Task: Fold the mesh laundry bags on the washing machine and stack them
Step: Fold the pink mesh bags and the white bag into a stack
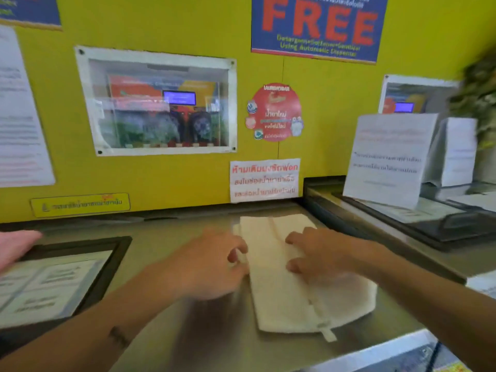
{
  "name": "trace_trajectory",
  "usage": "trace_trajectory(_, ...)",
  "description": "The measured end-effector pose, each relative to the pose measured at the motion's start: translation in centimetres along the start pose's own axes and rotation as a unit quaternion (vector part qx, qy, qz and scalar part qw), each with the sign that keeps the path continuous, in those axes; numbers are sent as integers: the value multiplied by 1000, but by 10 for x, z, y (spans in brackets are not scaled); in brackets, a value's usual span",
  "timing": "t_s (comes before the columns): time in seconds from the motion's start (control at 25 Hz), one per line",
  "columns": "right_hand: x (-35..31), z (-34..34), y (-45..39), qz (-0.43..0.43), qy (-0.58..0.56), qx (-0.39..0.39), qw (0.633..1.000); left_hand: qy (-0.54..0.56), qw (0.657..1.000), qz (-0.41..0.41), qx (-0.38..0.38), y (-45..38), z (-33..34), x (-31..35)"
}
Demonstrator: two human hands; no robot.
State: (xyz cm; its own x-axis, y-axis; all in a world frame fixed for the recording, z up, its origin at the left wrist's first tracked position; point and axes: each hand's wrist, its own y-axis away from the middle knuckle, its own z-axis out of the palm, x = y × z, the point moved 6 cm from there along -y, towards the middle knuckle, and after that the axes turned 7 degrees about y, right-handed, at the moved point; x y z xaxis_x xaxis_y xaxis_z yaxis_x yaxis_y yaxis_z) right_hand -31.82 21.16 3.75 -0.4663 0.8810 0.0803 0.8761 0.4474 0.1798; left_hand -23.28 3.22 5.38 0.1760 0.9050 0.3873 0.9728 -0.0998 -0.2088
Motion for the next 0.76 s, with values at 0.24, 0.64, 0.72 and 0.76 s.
trace_trajectory(0.24,-63,-14,-4,-81,-8,114,990,55,993,-103,9,0,6,-40)
trace_trajectory(0.64,-144,-6,-32,-136,-40,47,989,97,983,-117,100,47,-51,-95)
trace_trajectory(0.72,-152,-11,-31,-170,-76,64,980,26,983,-166,79,52,-46,-108)
trace_trajectory(0.76,-153,-16,-31,-186,-85,81,976,-1,980,-185,72,51,-43,-113)
